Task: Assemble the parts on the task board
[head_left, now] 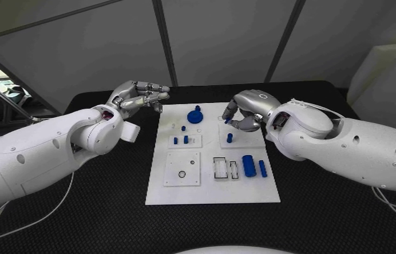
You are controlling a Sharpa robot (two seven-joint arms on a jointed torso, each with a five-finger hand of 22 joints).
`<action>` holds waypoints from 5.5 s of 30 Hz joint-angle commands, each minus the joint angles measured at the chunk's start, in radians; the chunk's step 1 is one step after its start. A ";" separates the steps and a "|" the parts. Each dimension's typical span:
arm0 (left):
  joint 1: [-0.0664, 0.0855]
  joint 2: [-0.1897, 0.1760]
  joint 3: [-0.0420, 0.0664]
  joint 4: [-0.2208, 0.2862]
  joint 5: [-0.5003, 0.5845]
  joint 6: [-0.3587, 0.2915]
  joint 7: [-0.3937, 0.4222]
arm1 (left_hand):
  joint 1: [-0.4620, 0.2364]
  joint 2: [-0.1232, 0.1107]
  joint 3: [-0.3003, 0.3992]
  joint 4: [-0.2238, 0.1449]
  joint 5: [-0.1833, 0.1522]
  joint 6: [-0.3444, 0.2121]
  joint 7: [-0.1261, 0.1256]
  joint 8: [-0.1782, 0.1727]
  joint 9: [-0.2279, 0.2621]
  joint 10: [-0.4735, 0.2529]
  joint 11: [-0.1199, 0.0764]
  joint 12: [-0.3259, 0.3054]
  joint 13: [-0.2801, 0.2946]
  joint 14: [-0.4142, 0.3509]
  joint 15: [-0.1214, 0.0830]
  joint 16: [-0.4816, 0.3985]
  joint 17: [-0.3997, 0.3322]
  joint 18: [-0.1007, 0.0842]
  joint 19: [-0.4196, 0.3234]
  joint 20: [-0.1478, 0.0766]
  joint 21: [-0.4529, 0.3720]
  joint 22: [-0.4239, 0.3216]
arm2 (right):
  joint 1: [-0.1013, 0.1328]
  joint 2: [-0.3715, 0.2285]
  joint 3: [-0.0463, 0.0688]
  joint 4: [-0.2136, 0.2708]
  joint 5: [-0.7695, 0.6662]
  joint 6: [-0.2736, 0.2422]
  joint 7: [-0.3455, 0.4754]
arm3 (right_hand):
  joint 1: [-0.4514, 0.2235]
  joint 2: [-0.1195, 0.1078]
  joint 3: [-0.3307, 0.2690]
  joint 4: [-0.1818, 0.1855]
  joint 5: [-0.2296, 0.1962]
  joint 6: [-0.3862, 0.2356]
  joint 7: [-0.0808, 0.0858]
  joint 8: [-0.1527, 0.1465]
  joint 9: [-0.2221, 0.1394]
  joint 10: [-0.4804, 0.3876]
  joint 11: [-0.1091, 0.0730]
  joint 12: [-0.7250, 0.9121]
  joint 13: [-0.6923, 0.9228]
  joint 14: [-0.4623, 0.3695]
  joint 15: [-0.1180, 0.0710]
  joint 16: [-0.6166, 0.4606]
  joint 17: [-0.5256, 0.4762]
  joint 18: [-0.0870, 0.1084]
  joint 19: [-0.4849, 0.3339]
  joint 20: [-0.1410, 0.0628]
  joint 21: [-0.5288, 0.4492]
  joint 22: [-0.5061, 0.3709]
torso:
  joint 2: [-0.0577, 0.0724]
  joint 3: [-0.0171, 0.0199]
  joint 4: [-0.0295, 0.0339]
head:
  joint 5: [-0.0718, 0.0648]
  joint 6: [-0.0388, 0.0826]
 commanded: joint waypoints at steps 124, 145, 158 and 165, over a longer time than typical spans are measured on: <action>0.002 0.058 -0.009 -0.030 0.007 0.050 -0.017 | -0.004 0.014 -0.009 -0.001 0.001 -0.008 0.006 -0.011 0.000 -0.012 0.004 0.003 0.006 -0.007 0.006 -0.016 -0.005 -0.005 0.001 0.006 -0.016 -0.007 | -0.088 -0.042 0.027 0.007 0.038 0.047 -0.020 | -0.057 -0.133 -0.071 0.004 -0.033 -0.112 -0.012 -0.008 -0.019 -0.197 0.048 -0.001 -0.037 -0.021 0.033 -0.145 -0.236 0.034 -0.046 0.031 -0.160 -0.015 | 0.002 -0.0019 -0.0002 | 0.073 -0.022; 0.001 0.056 -0.010 -0.029 0.007 0.049 -0.017 | -0.005 0.014 -0.010 -0.001 -0.001 -0.008 0.006 -0.011 0.001 -0.012 0.004 0.003 0.007 -0.007 0.006 -0.018 -0.006 -0.005 0.001 0.007 -0.017 -0.007 | -0.086 0.014 0.029 -0.056 0.017 0.154 -0.033 | -0.040 -0.090 -0.078 0.026 -0.048 -0.106 -0.012 -0.007 -0.018 -0.146 0.038 0.015 -0.033 -0.009 0.026 -0.122 -0.215 0.026 -0.023 0.026 -0.134 0.018 | 0.002 -0.0014 -0.0014 | 0.078 -0.028; 0.001 0.056 -0.010 -0.030 0.007 0.050 -0.019 | -0.006 0.015 -0.010 0.000 -0.001 -0.008 0.006 -0.011 0.001 -0.012 0.004 0.004 0.007 -0.007 0.006 -0.018 -0.006 -0.005 0.001 0.007 -0.018 -0.008 | -0.087 0.033 0.029 -0.078 0.022 0.178 -0.024 | -0.045 -0.048 0.011 0.048 -0.045 -0.061 0.007 0.007 -0.010 -0.003 0.005 0.027 -0.033 0.011 0.001 -0.052 -0.136 0.004 0.023 0.002 -0.059 0.104 | 0.002 -0.0010 -0.0021 | 0.077 -0.031; 0.001 0.056 -0.010 -0.031 0.007 0.051 -0.020 | -0.006 0.015 -0.010 0.000 -0.001 -0.008 0.006 -0.011 0.001 -0.012 0.004 0.004 0.007 -0.007 0.006 -0.018 -0.006 -0.005 0.001 0.007 -0.018 -0.008 | -0.087 0.039 0.029 -0.087 0.020 0.181 -0.028 | -0.038 -0.035 0.023 0.050 -0.046 -0.021 -0.004 0.018 -0.002 0.035 -0.007 0.026 -0.030 0.013 -0.008 -0.037 -0.122 0.001 0.030 -0.005 -0.044 0.121 | 0.002 -0.0013 -0.0019 | 0.076 -0.033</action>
